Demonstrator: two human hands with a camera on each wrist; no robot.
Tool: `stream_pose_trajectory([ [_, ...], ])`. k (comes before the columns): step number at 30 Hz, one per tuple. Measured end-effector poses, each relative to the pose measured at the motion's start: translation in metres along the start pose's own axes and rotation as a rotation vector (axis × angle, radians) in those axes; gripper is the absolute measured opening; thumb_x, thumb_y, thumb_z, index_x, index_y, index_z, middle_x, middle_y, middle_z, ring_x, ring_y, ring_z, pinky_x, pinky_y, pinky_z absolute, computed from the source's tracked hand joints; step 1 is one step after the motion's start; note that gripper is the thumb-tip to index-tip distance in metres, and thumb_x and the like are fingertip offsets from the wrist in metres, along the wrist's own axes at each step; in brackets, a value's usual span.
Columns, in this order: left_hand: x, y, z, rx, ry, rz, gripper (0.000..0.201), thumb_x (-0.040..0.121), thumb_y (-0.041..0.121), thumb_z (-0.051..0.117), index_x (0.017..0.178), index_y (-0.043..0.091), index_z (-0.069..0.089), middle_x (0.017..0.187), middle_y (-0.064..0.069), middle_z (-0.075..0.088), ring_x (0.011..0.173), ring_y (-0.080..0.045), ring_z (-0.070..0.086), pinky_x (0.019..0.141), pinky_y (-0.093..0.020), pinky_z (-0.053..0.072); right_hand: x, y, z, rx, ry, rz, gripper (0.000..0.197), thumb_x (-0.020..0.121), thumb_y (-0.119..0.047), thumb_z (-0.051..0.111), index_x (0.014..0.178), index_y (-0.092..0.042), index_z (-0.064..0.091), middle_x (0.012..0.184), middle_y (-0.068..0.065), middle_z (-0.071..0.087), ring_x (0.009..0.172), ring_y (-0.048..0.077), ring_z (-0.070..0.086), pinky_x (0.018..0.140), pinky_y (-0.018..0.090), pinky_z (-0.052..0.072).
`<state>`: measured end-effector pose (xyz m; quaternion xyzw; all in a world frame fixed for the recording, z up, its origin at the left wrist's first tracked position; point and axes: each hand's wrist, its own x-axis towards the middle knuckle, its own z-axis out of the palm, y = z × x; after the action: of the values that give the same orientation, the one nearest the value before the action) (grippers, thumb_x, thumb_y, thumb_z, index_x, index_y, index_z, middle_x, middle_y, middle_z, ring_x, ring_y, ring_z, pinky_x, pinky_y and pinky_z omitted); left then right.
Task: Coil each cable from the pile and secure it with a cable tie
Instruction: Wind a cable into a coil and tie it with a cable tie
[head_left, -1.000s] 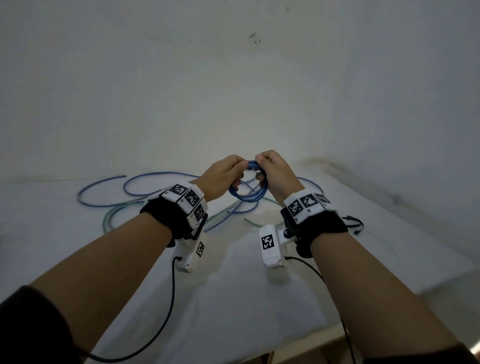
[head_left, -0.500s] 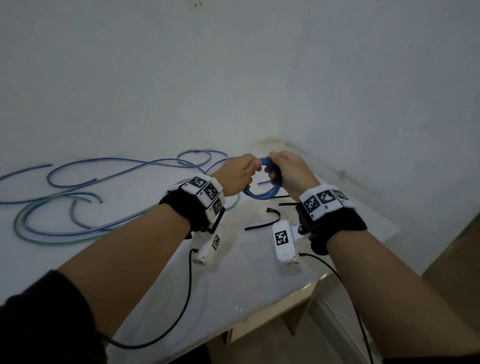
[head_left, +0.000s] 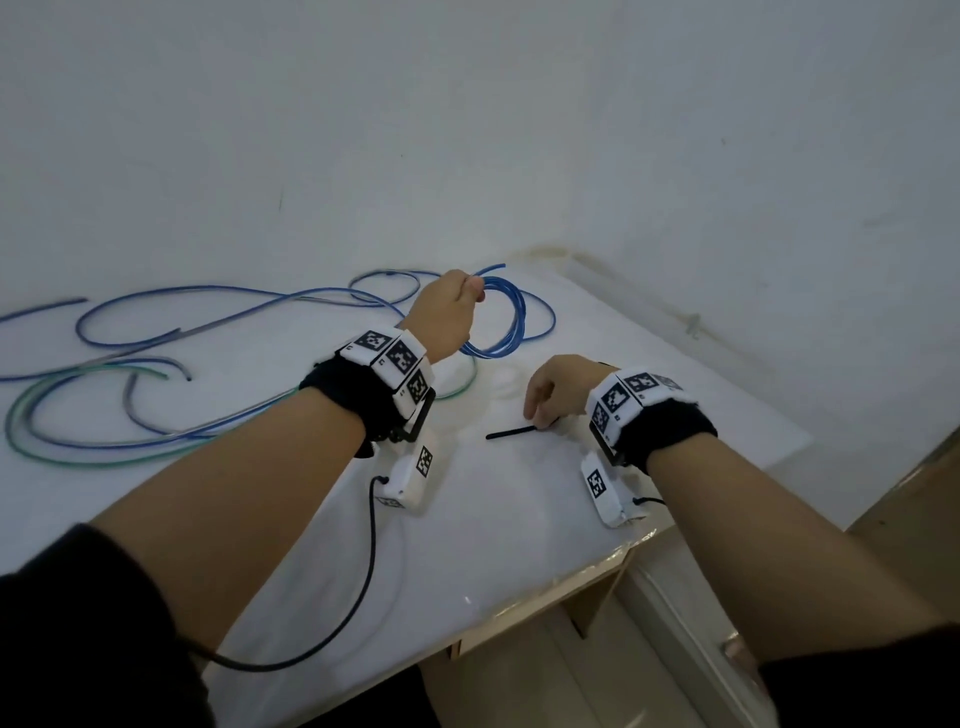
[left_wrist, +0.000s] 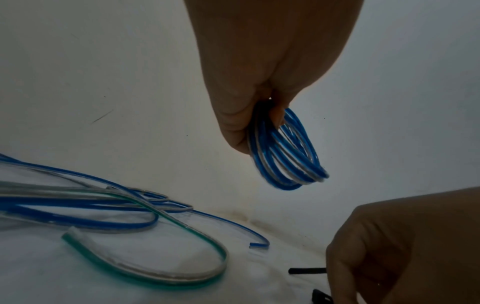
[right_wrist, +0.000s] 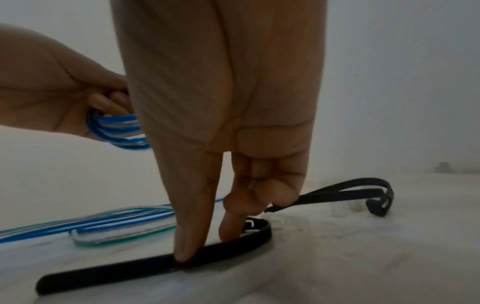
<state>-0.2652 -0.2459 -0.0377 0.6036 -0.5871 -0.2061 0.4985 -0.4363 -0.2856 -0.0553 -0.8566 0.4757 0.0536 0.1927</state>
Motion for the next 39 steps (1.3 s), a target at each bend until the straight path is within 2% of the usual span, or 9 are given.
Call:
stream_pose_trajectory([
  [6, 0.003, 0.001, -0.021, -0.052, 0.07, -0.01, 0.027, 0.101, 0.025, 0.033, 0.085, 0.01, 0.049, 0.069, 0.001, 0.044, 0.055, -0.016, 0.043, 0.068, -0.039, 0.045, 0.006, -0.016, -0.004, -0.065, 0.006, -0.066, 0.014, 0.087, -0.007, 0.057, 0.079, -0.014, 0.065, 0.064, -0.009, 0.059, 0.056, 0.007, 0.05, 0.051, 0.016, 0.038],
  [10, 0.008, -0.004, -0.051, -0.05, 0.175, -0.015, 0.029, 0.101, 0.025, 0.035, 0.074, 0.02, 0.047, 0.068, 0.001, 0.045, 0.054, -0.014, 0.043, 0.065, -0.036, 0.044, 0.012, -0.037, -0.015, 0.31, 0.158, -0.131, 0.018, 0.094, -0.004, 0.045, 0.08, -0.013, 0.051, 0.075, 0.003, 0.065, 0.056, 0.013, 0.052, 0.052, 0.02, 0.042],
  [13, 0.007, -0.011, -0.083, -0.006, 0.265, -0.019, 0.03, 0.101, 0.026, 0.034, 0.073, 0.021, 0.046, 0.07, -0.001, 0.046, 0.055, -0.016, 0.044, 0.068, -0.038, 0.044, 0.017, -0.066, -0.025, 0.631, 0.285, -0.226, 0.009, 0.095, -0.006, 0.047, 0.09, -0.011, 0.053, 0.074, 0.004, 0.063, 0.055, 0.014, 0.051, 0.053, 0.022, 0.043],
  [16, 0.005, -0.021, -0.119, 0.014, 0.369, -0.044, 0.028, 0.1, 0.027, 0.034, 0.079, 0.016, 0.048, 0.069, 0.0, 0.046, 0.058, -0.019, 0.045, 0.071, -0.044, 0.048, 0.027, -0.099, -0.03, 0.74, 0.339, -0.306, 0.009, 0.095, -0.008, 0.049, 0.1, -0.008, 0.056, 0.072, 0.003, 0.062, 0.049, 0.011, 0.049, 0.049, 0.02, 0.043],
  [21, -0.004, -0.045, -0.183, 0.08, 0.522, -0.074, 0.025, 0.1, 0.028, 0.034, 0.089, 0.011, 0.049, 0.069, 0.003, 0.045, 0.073, -0.024, 0.048, 0.077, -0.048, 0.048, 0.055, -0.157, -0.022, 0.809, 0.413, -0.364, 0.013, 0.096, -0.007, 0.048, 0.09, -0.004, 0.06, 0.068, 0.005, 0.062, 0.045, 0.01, 0.048, 0.047, 0.022, 0.043],
  [27, -0.02, -0.074, -0.228, 0.213, 0.512, -0.084, 0.024, 0.1, 0.028, 0.034, 0.09, 0.011, 0.048, 0.067, 0.003, 0.044, 0.071, -0.024, 0.048, 0.068, -0.036, 0.04, 0.076, -0.235, -0.005, 1.154, 0.361, -0.506, 0.016, 0.096, -0.007, 0.047, 0.081, -0.01, 0.054, 0.072, 0.007, 0.062, 0.048, 0.01, 0.052, 0.051, 0.021, 0.048],
  [31, -0.027, -0.089, -0.245, 0.296, 0.527, -0.069, 0.025, 0.101, 0.027, 0.034, 0.092, 0.011, 0.05, 0.067, 0.007, 0.043, 0.072, -0.023, 0.047, 0.064, -0.029, 0.034, 0.087, -0.274, 0.011, 1.169, 0.323, -0.589, 0.012, 0.096, -0.009, 0.048, 0.087, -0.007, 0.056, 0.074, 0.008, 0.062, 0.054, 0.014, 0.054, 0.054, 0.024, 0.049],
  [35, -0.033, -0.093, -0.252, 0.401, 0.528, -0.03, 0.034, 0.102, 0.024, 0.032, 0.101, -0.002, 0.054, 0.067, 0.007, 0.039, 0.073, -0.021, 0.041, 0.057, -0.027, 0.02, 0.093, -0.298, 0.023, 1.161, 0.321, -0.681, 0.014, 0.097, -0.009, 0.047, 0.085, -0.009, 0.055, 0.073, 0.007, 0.063, 0.055, 0.015, 0.055, 0.055, 0.026, 0.048],
  [39, -0.039, -0.095, -0.256, 0.428, 0.514, -0.005, 0.026, 0.102, 0.023, 0.032, 0.092, 0.007, 0.049, 0.068, 0.006, 0.04, 0.065, -0.015, 0.038, 0.054, -0.024, 0.027, 0.096, -0.307, 0.028, 1.187, 0.323, -0.711, 0.011, 0.097, -0.01, 0.048, 0.089, -0.006, 0.055, 0.077, 0.009, 0.063, 0.057, 0.015, 0.057, 0.059, 0.029, 0.051],
])
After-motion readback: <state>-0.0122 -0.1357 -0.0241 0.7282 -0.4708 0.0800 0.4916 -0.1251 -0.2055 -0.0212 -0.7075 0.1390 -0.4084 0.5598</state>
